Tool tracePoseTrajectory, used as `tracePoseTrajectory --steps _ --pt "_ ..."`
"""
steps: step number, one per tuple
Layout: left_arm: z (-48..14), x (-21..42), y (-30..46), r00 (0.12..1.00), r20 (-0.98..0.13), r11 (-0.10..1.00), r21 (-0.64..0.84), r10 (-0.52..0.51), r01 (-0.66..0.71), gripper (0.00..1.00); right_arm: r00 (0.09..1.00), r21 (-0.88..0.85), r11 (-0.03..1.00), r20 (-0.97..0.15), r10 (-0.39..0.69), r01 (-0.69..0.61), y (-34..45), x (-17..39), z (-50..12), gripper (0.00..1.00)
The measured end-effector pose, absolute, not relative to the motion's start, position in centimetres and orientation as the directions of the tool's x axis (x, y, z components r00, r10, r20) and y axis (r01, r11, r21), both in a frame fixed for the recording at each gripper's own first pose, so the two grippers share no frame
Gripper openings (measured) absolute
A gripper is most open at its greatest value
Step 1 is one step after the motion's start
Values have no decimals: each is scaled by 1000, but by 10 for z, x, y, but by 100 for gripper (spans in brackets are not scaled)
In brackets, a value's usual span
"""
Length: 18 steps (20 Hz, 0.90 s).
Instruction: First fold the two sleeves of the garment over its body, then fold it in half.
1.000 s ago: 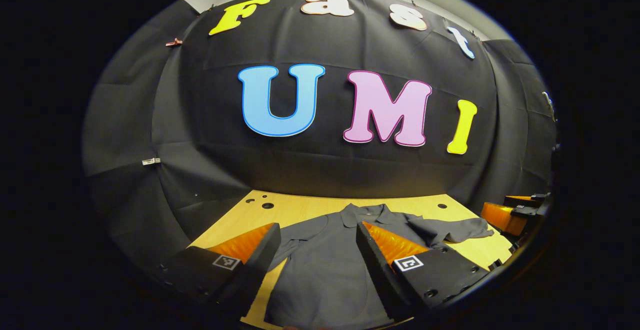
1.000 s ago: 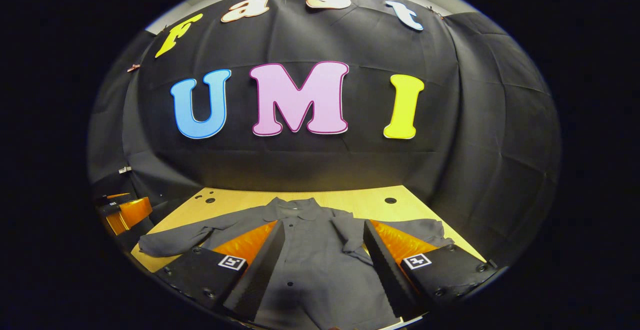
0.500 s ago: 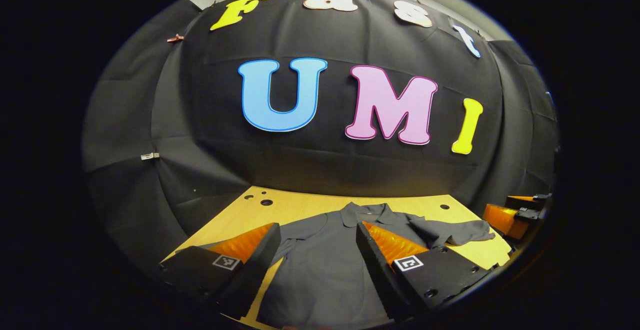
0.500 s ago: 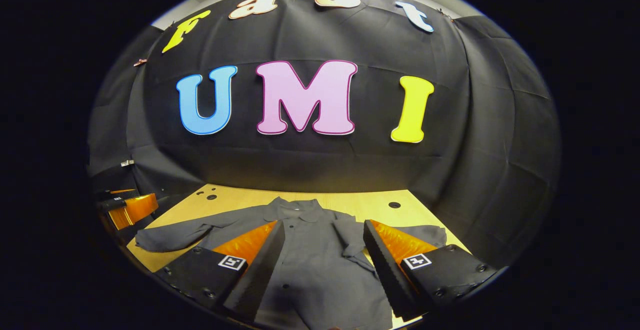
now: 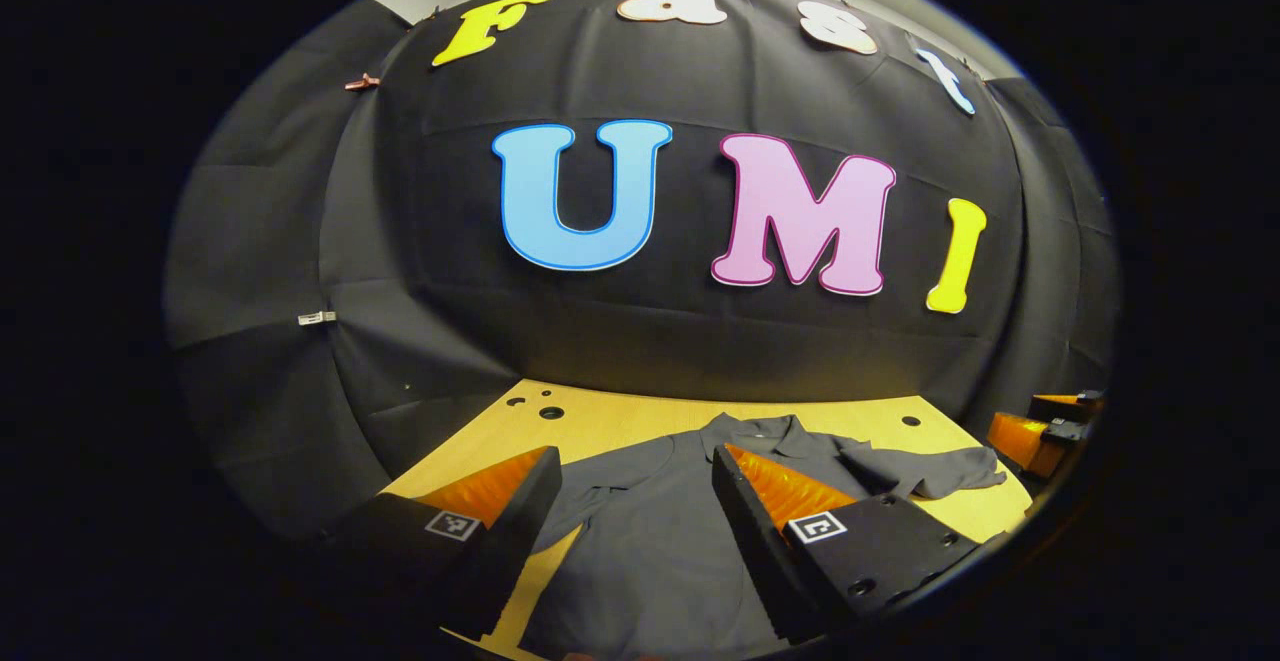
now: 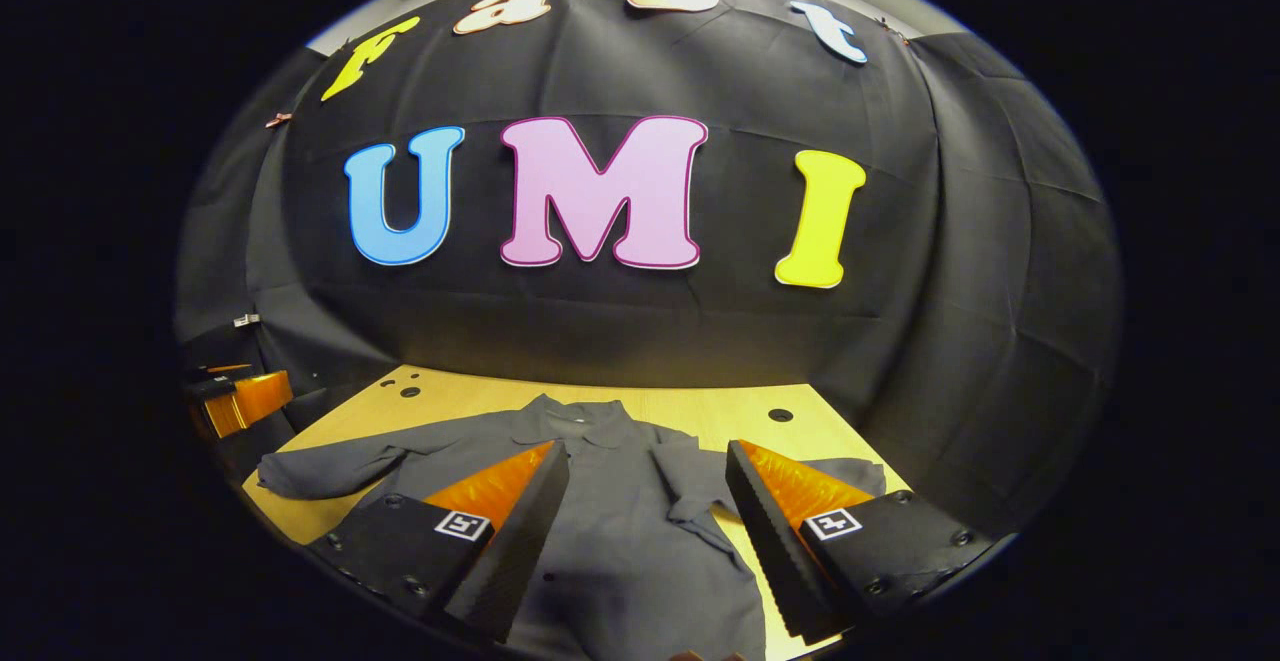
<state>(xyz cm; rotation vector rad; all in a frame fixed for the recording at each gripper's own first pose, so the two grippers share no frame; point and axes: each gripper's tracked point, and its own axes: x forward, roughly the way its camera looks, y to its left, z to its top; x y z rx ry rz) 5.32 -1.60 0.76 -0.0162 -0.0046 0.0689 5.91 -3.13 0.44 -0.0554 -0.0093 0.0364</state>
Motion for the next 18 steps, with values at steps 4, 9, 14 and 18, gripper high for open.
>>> tracePoseTrajectory --steps 4,9,14,18 --pt "4 54 -15 997 -9 997 -17 81 -81 96 1000 -39 999 -10 18 -18 -46 71 1 98" --pt "0 58 -16 995 -27 995 -13 100 -101 96 999 -17 999 -19 -40 40 -81 91 0 98" --pt "-4 64 -27 993 -42 994 0 113 -113 96 993 6 995 -51 -103 103 -120 116 -10 98" --pt "-8 68 -39 990 -56 991 7 131 -131 96 988 8 992 -89 -122 124 -149 133 -24 98"
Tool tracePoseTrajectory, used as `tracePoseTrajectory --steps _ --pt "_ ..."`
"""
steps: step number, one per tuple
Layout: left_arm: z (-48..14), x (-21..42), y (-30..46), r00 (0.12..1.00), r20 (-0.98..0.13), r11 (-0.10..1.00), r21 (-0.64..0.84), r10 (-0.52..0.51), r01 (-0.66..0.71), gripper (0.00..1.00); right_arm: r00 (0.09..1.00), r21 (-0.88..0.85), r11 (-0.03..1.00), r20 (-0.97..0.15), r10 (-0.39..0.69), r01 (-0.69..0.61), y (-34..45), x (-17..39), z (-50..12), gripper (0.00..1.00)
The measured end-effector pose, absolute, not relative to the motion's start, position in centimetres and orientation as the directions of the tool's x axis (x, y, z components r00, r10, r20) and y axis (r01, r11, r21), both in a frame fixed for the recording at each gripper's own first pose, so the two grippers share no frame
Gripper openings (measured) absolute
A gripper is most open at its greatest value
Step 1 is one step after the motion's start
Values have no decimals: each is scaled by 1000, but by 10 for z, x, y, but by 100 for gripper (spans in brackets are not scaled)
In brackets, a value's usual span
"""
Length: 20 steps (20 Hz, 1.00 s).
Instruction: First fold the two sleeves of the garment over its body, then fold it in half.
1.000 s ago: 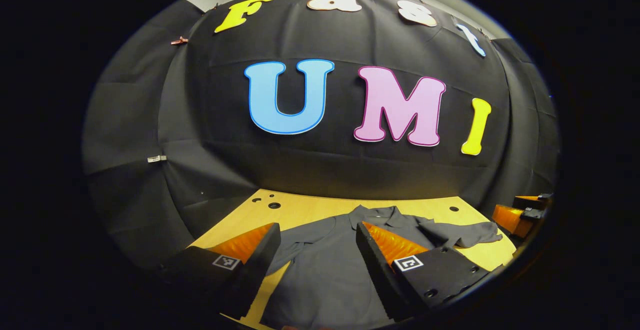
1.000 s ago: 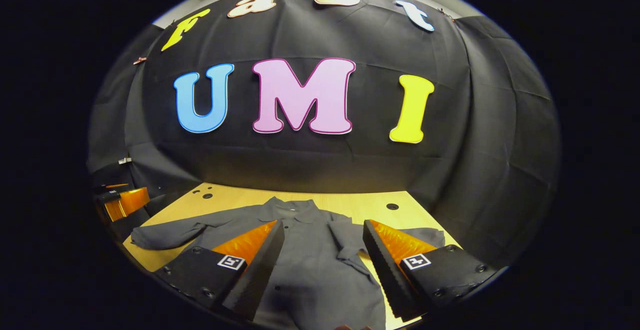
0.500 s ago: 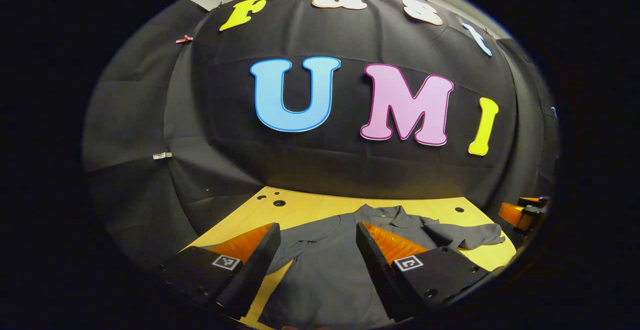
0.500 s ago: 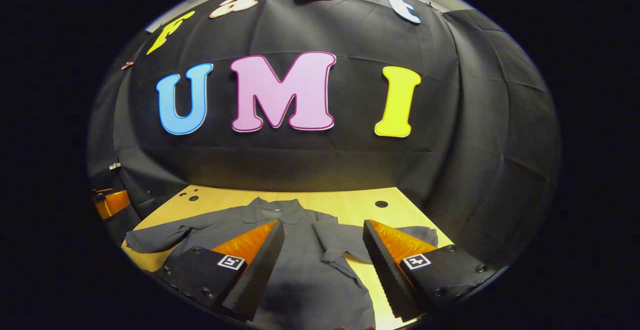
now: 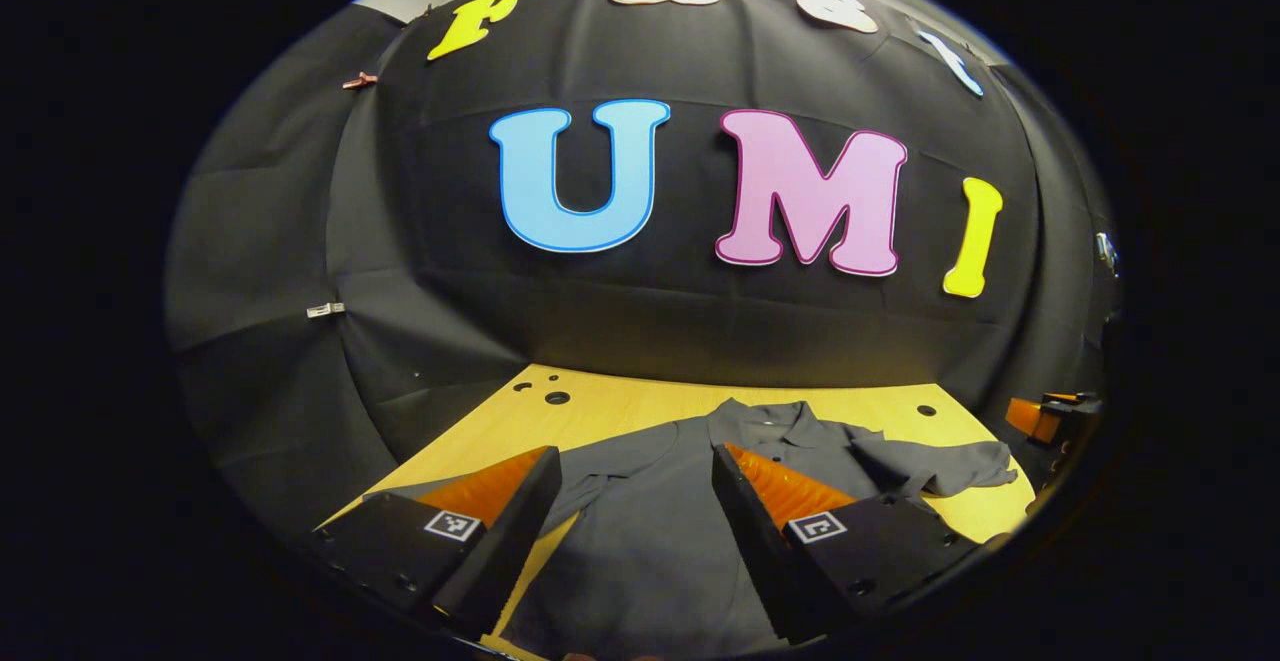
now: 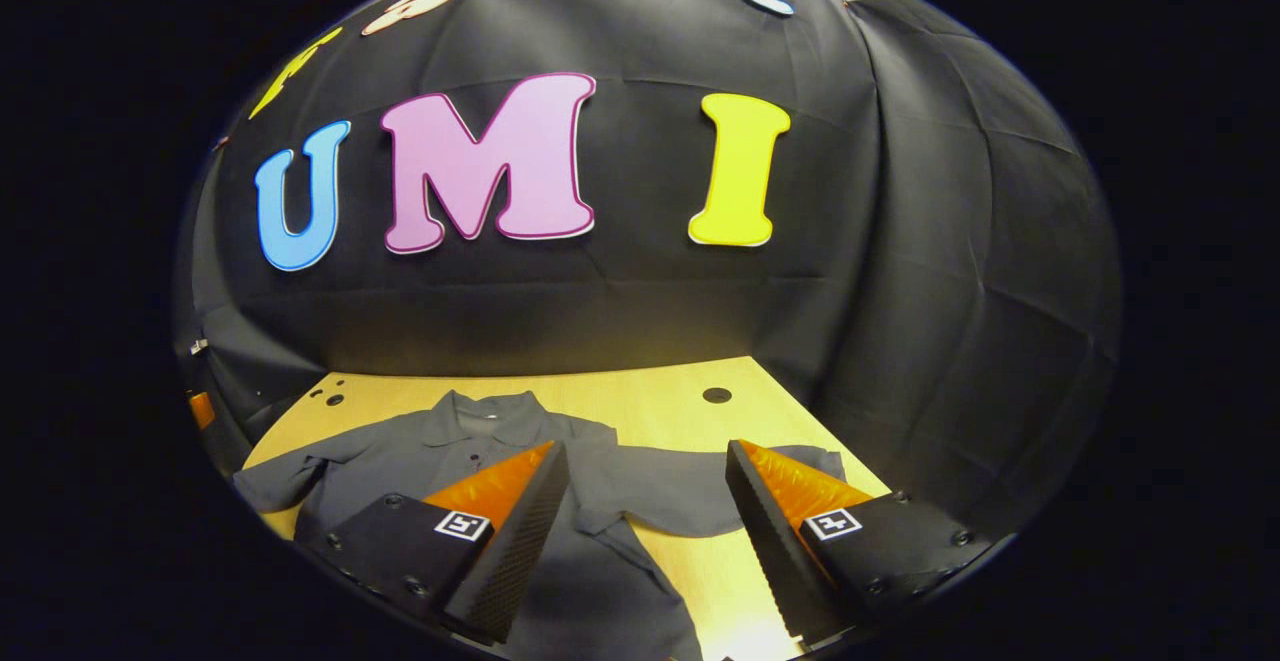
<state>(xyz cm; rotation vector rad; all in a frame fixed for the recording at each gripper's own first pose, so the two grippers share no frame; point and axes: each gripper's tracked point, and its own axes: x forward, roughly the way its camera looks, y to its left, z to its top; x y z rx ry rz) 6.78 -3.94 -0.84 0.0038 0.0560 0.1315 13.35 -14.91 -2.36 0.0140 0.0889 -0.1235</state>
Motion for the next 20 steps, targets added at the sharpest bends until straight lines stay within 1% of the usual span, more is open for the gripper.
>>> tracePoseTrajectory --steps 2,5,9,12,17,20 --pt "-12 70 -44 987 -61 989 9 148 -148 96 982 9 990 -122 -141 143 -170 143 -35 98" --pt "-17 74 -57 986 -83 990 5 144 -144 96 968 47 979 -164 -190 200 -207 156 -49 98" --pt "-20 78 -64 982 -89 986 10 166 -166 96 934 79 952 -235 -269 294 -263 173 -75 98" --pt "-26 79 -72 978 -105 984 5 178 -178 96 908 101 932 -284 -309 349 -298 181 -97 98" --pt "-39 82 -84 974 -136 984 22 180 -179 96 867 94 911 -361 -344 401 -340 191 -131 99" --pt "-41 85 -89 973 -139 983 24 184 -182 96 847 117 900 -406 -343 420 -354 201 -151 99"
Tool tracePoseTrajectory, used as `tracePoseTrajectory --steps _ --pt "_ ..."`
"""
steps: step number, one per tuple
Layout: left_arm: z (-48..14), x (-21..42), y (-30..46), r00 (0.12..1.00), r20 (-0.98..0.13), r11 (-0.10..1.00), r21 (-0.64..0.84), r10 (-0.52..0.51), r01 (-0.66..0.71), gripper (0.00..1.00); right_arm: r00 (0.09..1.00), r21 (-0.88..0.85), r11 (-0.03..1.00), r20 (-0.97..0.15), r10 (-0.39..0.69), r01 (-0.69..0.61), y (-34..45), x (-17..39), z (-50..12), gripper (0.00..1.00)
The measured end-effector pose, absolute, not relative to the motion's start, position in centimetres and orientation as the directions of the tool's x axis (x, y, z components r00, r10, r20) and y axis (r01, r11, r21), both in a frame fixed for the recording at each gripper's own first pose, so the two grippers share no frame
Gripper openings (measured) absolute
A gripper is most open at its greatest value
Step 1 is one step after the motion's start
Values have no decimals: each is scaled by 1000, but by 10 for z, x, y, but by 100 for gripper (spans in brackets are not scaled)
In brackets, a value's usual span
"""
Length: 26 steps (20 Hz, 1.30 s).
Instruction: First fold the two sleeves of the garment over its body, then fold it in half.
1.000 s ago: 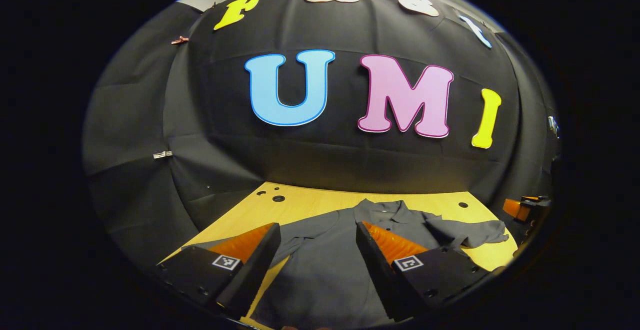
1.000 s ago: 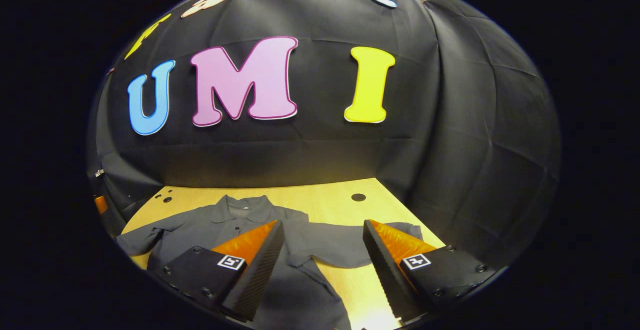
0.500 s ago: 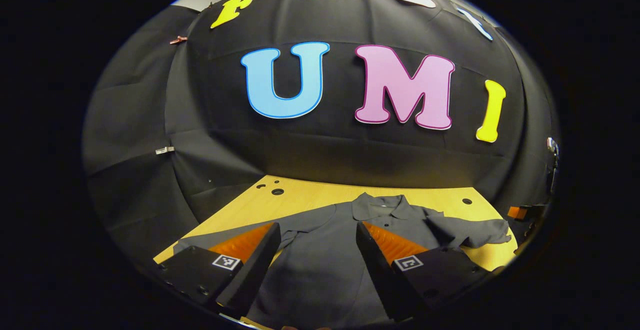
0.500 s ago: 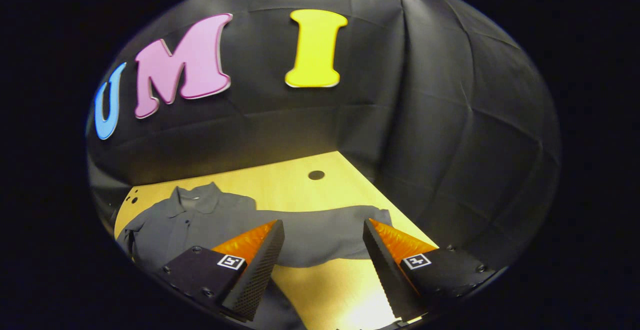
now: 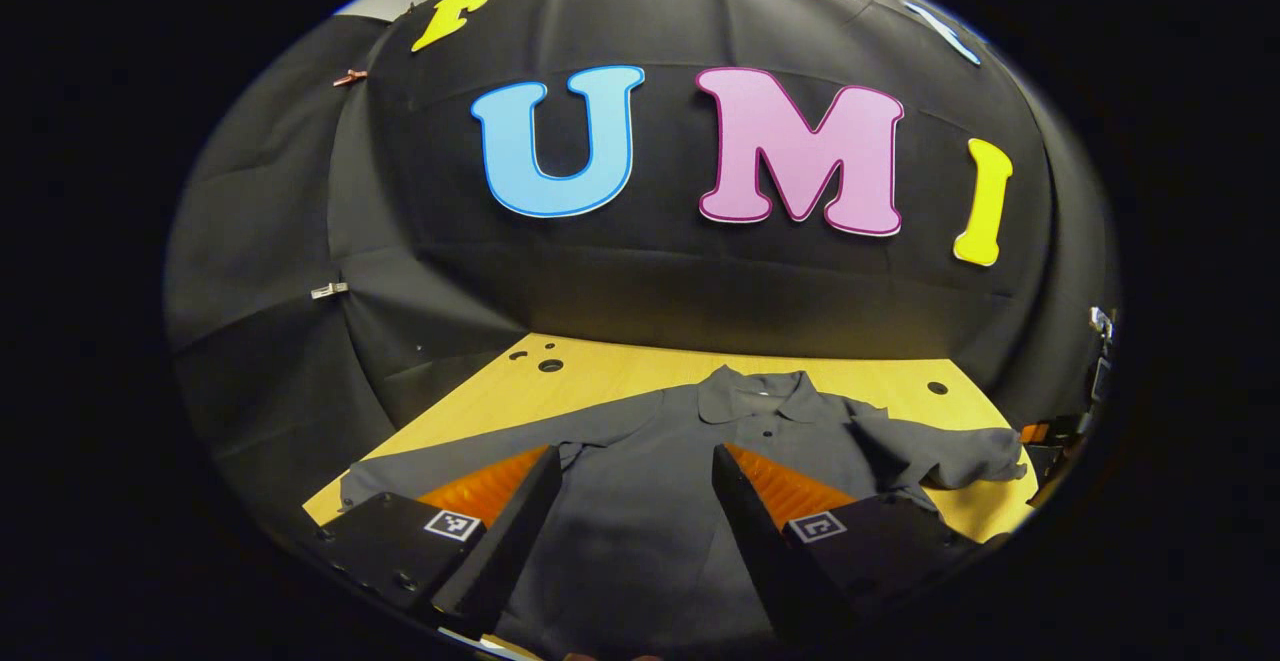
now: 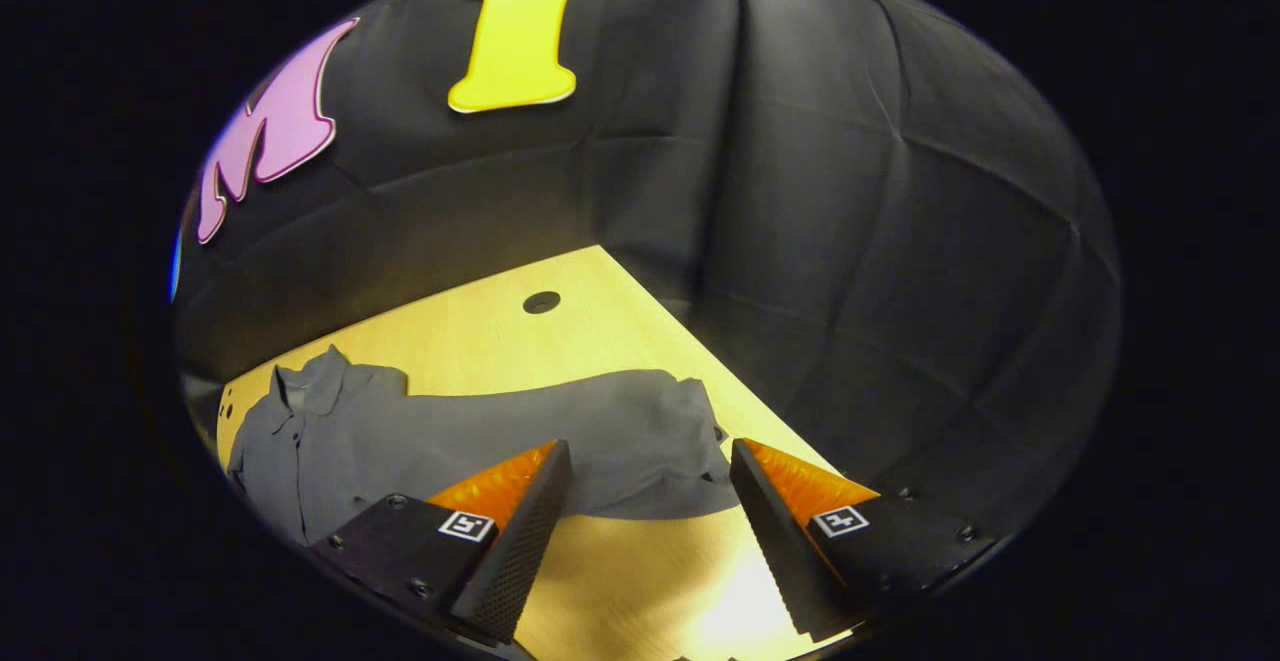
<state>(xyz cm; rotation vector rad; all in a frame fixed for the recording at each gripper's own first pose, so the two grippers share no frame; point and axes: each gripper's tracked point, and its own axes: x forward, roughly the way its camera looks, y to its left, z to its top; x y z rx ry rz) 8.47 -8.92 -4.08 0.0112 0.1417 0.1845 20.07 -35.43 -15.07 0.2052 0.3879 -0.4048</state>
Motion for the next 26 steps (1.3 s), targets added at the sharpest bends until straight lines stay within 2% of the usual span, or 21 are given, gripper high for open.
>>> tracePoseTrajectory --steps 11,18,20,22,25,26 --pt "-56 96 -112 969 -182 986 27 167 -165 96 770 121 868 -532 -353 482 -385 238 -209 99" --pt "-56 102 -117 968 -179 984 32 177 -174 96 754 70 883 -554 -353 465 -384 237 -211 100" --pt "-56 100 -122 969 -180 986 32 167 -164 96 755 77 882 -556 -348 464 -381 237 -203 95" --pt "-55 100 -121 970 -173 986 23 169 -167 96 751 75 885 -565 -342 460 -368 243 -202 79" --pt "-59 95 -125 972 -181 988 7 151 -152 96 763 48 905 -558 -327 423 -355 245 -203 24" --pt "-58 93 -125 972 -180 988 5 151 -152 96 761 56 908 -569 -312 415 -353 243 -202 20"
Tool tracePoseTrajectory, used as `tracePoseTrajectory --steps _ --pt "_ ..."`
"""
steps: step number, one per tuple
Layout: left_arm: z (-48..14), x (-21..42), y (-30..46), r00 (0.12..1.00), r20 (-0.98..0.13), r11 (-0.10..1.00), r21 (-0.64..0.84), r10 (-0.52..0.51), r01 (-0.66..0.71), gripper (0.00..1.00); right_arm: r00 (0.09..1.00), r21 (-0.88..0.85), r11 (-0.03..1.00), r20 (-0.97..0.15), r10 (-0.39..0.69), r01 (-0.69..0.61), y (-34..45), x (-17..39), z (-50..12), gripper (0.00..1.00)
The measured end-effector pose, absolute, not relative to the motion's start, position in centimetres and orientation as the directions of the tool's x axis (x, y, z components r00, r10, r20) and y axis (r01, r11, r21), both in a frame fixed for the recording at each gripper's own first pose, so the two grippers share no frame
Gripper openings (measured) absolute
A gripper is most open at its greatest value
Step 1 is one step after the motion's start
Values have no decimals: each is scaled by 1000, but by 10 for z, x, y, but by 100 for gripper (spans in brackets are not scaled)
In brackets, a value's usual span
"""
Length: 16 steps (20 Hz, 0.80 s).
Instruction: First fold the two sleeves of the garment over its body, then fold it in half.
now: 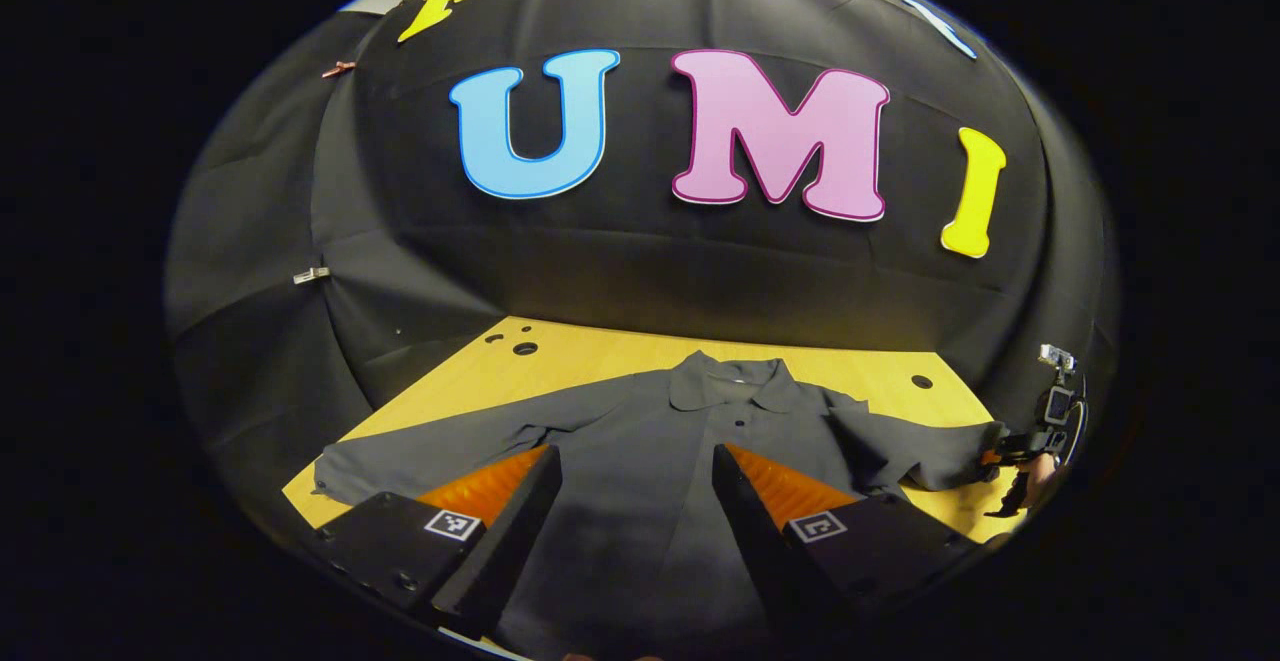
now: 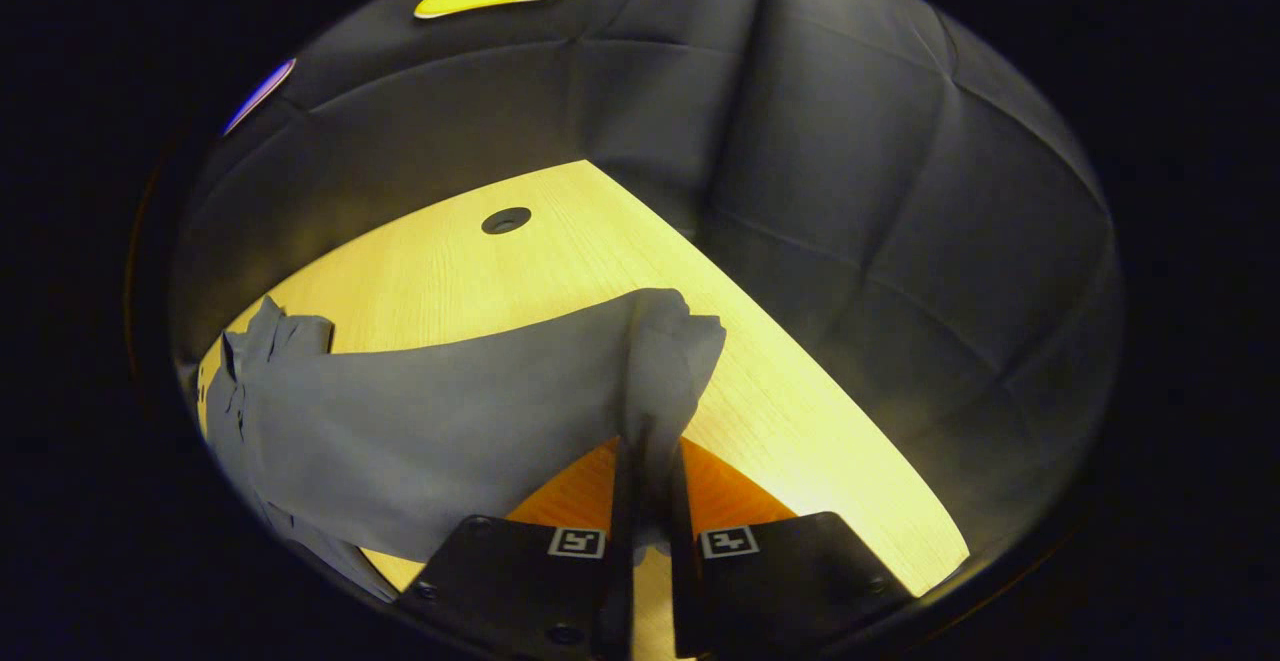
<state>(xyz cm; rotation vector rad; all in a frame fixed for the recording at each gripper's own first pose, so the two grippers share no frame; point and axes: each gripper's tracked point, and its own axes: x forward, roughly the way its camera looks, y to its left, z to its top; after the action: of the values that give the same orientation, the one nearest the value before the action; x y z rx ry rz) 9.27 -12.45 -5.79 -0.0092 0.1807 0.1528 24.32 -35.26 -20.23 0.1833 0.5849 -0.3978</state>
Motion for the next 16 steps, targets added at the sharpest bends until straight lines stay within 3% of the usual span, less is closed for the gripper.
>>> tracePoseTrajectory --steps 3,9,15,16 --pt "-56 91 -122 974 -165 987 -12 155 -159 96 763 134 917 -606 -224 375 -341 244 -204 6" --pt "-56 93 -118 975 -160 986 -28 156 -163 96 739 252 870 -652 -171 424 -343 243 -199 5" --pt "-54 85 -100 973 -151 984 -28 173 -179 96 794 218 897 -574 -201 385 -346 232 -144 5" --pt "-54 83 -97 972 -154 983 -29 175 -181 100 804 218 899 -558 -205 381 -344 231 -133 5"
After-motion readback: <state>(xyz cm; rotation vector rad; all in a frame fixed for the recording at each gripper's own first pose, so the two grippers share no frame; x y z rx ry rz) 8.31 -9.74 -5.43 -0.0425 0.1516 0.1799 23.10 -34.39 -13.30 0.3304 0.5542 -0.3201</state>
